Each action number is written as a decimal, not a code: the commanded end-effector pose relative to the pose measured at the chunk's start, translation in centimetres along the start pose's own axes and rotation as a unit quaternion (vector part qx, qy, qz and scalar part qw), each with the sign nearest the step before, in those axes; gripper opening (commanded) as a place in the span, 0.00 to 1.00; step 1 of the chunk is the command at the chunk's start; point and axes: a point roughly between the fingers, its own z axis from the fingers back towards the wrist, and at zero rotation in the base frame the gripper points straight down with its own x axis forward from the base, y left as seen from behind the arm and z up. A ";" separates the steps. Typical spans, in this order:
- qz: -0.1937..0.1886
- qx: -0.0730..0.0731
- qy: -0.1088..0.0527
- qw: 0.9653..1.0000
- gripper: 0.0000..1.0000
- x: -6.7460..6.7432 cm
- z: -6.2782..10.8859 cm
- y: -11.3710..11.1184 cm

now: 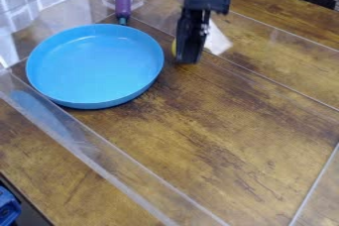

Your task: Move the carrot to the right side

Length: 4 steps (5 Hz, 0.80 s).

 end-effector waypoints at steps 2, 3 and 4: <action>0.004 0.027 -0.048 0.998 0.00 0.0 2.6 -2.0; 0.023 0.020 -0.059 0.998 0.00 0.5 1.7 -1.9; 0.040 0.013 -0.072 0.997 0.00 1.2 1.0 -2.0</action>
